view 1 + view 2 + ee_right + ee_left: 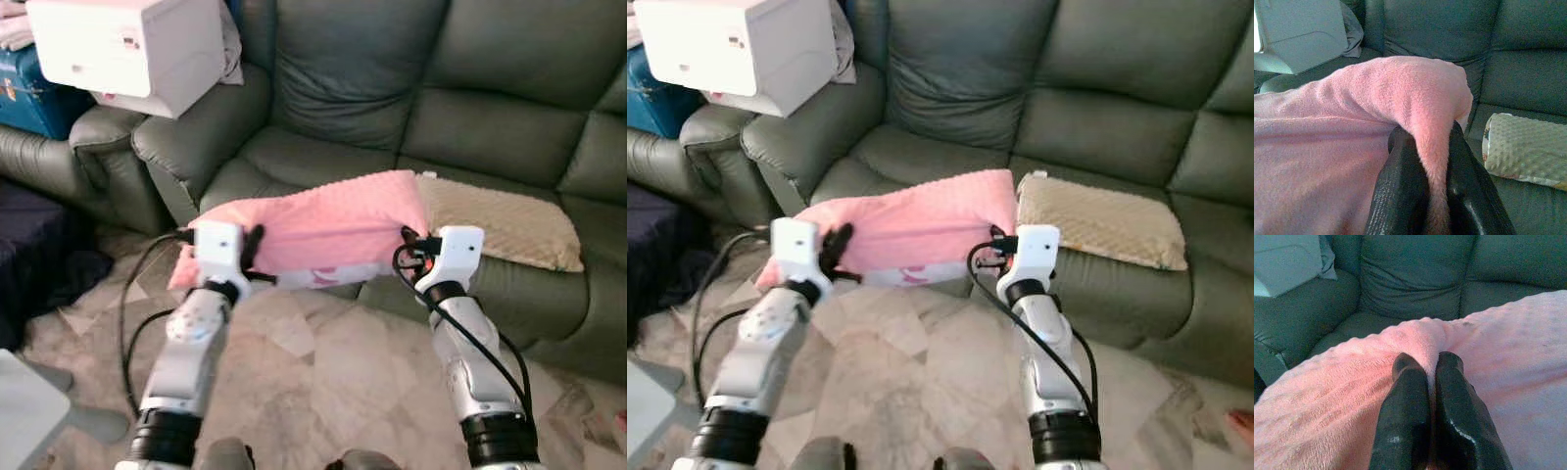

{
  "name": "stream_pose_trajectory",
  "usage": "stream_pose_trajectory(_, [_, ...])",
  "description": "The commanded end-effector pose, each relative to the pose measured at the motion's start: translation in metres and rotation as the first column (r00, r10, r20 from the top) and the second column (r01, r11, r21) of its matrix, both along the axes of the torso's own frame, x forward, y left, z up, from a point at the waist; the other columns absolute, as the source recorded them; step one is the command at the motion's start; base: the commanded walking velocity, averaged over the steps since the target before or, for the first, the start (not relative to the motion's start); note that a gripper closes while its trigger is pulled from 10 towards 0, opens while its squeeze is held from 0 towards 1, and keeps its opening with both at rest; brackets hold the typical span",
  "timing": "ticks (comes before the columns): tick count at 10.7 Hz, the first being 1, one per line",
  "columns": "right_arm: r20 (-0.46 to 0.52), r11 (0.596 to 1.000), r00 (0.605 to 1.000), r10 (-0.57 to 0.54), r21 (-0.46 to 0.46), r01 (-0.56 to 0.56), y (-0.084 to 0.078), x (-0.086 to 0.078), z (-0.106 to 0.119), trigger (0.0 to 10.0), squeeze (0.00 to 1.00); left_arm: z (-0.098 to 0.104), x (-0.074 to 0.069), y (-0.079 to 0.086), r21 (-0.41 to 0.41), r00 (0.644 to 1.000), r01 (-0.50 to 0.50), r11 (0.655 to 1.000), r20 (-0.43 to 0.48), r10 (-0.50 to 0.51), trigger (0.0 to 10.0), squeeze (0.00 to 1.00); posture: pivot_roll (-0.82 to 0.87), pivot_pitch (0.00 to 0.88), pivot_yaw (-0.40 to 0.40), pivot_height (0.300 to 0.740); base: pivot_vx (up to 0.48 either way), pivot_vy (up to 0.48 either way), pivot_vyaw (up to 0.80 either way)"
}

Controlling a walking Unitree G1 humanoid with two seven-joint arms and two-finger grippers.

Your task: Move the pillow to the sofa

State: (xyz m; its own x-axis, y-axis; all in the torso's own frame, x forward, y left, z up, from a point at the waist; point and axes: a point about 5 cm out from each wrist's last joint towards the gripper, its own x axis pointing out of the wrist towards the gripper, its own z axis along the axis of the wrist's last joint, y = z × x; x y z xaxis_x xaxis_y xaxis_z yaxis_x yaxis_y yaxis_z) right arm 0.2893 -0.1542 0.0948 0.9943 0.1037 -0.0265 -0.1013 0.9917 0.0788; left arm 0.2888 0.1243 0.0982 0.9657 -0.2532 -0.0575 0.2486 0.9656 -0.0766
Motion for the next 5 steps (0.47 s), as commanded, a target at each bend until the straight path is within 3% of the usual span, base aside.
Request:
stream_pose_trajectory(1, [0.027,1.0,0.999,-0.017,-0.005,0.017,-0.0046,-0.0015,0.0054,10.0,0.0,0.0009,0.0003,0.001,-0.007,1.0,0.0,1.0,0.008,0.0,10.0,0.0,-0.08,0.073,-0.014,0.74,0.0,0.454,-0.8])
stream_pose_trajectory(5, [0.021,1.0,1.0,0.003,-0.013,-0.003,0.0023,-0.0044,0.0024,10.0,0.0,-0.0012,-0.0008,-0.0032,0.028,1.0,0.006,1.0,0.018,-0.006,10.0,0.0,-0.08,0.079,-0.013,0.74,0.0,0.455,-0.8])
